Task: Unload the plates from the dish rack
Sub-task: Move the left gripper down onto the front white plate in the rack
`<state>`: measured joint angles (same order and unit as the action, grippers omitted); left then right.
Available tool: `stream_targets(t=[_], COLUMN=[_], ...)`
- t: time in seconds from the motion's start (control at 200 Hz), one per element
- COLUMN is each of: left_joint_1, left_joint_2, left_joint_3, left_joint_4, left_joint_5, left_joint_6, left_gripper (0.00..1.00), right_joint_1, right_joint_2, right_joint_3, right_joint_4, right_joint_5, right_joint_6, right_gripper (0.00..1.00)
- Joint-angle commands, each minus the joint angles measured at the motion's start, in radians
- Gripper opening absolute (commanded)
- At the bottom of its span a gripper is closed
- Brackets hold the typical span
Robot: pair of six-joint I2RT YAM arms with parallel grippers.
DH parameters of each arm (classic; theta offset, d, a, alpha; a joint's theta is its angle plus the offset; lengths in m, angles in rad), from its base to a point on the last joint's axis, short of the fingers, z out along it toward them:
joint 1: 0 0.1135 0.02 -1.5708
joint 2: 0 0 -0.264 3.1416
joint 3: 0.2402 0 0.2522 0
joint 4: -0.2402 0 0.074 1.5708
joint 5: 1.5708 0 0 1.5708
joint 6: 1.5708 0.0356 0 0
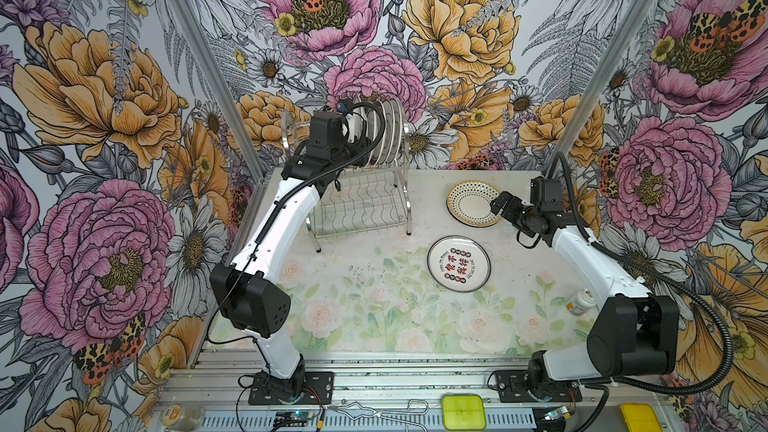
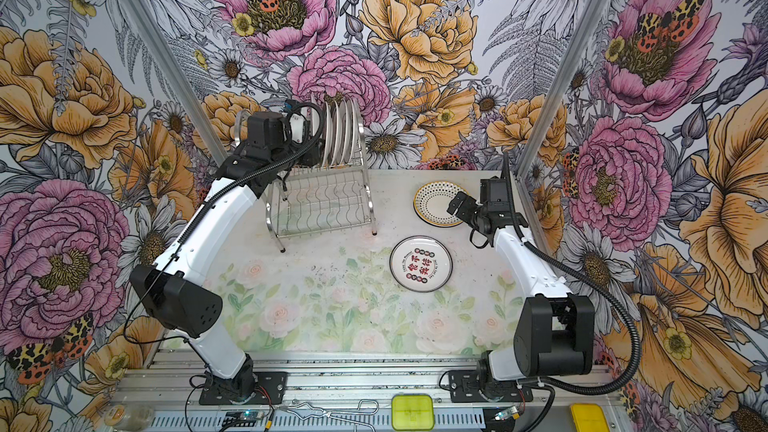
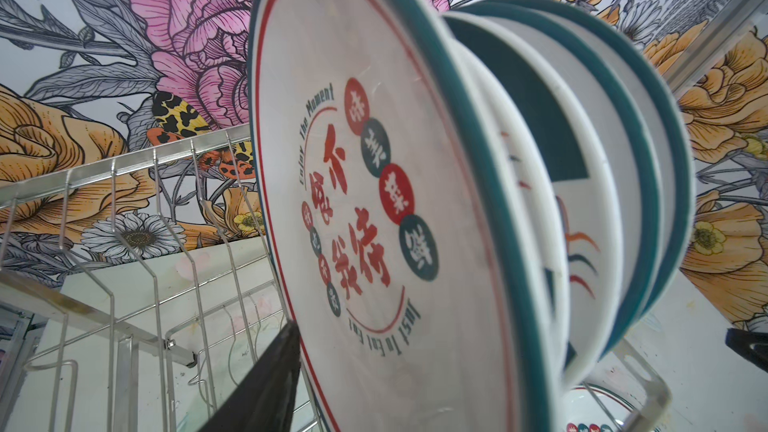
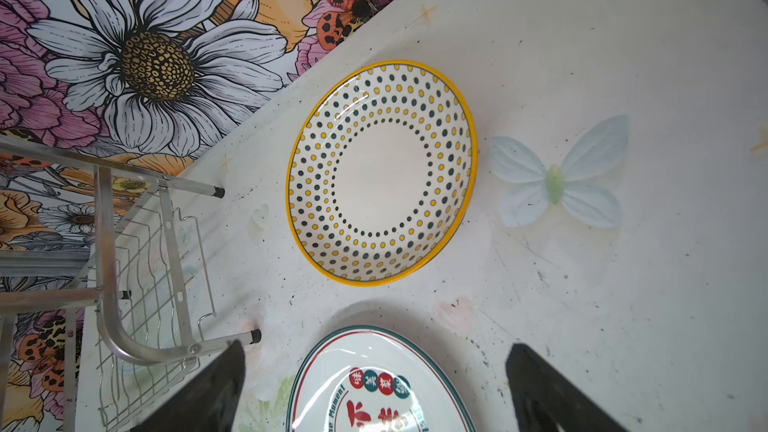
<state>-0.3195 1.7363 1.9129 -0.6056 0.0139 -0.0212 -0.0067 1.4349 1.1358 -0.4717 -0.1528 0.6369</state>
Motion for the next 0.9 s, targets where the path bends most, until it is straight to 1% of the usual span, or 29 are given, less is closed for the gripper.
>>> stream_targets(t=[0.0, 0.2, 0.475, 0.585, 0.716, 0.896], left_joint_1=[-0.004, -0.009, -0.018, -0.024, -0.033, -0.039], left_joint_2=[0.006, 0.006, 0.006, 0.013, 0.019, 0.028], left_joint_3=[0.023, 0.025, 0.037, 0.045, 0.056, 0.069], left_joint_4=[-0.02, -0.028, -0.032, -0.033, -0.034, -0.039], left_joint_5=[-0.046, -0.061, -0.092, -0.098, -0.114, -0.12], left_joint_6=[0.017, 0.017, 0.019, 0.025, 0.034, 0.037], left_gripper=[0.5, 0.41, 0.34, 0.3, 0.2, 0.19], right_joint_1=[-0.007, -0.01, -0.016, -0.017, -0.021, -0.028], right_joint_2=[-0.023, -0.025, -0.026, -0.027, -0.028, -0.034], right_joint_3=[-0.011, -0.011, -0.006, -0.005, -0.005, -0.011], right_joint_4=[0.007, 0.005, 0.005, 0.005, 0.005, 0.005], right_joint_5=[-0.012, -0.024, -0.03, -0.031, -0.035, -0.036], right_joint_6=[-0.012, -0.011, -0.011, -0.012, -0.012, -0.013], right_gripper=[0.99, 0.99, 0.99, 0.99, 0.99, 0.99])
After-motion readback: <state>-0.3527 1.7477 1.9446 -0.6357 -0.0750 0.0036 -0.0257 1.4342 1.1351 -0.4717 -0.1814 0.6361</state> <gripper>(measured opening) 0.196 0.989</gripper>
